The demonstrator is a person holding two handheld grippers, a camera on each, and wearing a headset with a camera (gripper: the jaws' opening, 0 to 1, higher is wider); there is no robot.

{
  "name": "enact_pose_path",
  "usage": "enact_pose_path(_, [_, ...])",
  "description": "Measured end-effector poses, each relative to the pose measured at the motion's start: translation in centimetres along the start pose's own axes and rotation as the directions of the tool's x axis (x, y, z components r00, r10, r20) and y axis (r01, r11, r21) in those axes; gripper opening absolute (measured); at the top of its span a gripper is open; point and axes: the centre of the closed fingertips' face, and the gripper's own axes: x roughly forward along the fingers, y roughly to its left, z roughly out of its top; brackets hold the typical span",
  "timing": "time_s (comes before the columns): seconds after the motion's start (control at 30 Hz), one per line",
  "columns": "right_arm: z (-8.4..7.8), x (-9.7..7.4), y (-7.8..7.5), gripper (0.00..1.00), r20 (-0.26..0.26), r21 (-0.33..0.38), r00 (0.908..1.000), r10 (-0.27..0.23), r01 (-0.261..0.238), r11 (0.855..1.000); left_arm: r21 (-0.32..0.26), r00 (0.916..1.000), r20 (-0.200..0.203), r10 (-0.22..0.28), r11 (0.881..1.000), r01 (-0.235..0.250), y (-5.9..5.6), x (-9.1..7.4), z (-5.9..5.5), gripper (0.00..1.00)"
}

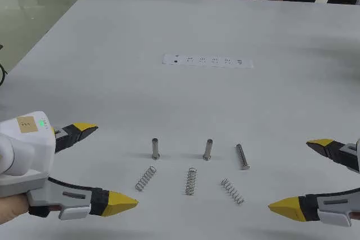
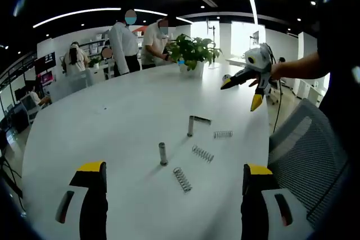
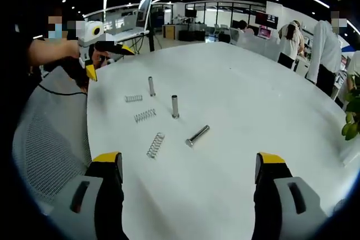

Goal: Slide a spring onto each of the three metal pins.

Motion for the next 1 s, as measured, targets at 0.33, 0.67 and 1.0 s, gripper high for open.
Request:
enact_pose_path(0.33, [0.27, 0.07, -0.5, 0.99, 0.003, -0.017, 0.9997, -0.022, 0.022, 1.0, -0.005, 0.9999, 0.011, 0.008, 1.0, -0.008, 0.3, -0.23, 0.21, 0.98])
enact_pose_path(0.67, [0.19, 0.0, -0.89, 0.98, -0.004, -0.01, 0.9996, -0.029, 0.029, 1.0, 0.003, 1.0, -0.002, 0.0, 1.0, 0.0, 0.13, -0.16, 0.08, 0.98])
enact_pose_path(1.0, [-0.19, -0.14, -0.92, 0.95, -0.017, -0.01, 0.9997, -0.018, 0.018, 1.0, 0.007, 1.0, -0.004, -0.005, 1.0, 0.005, -0.02, -0.08, 0.13, 0.98])
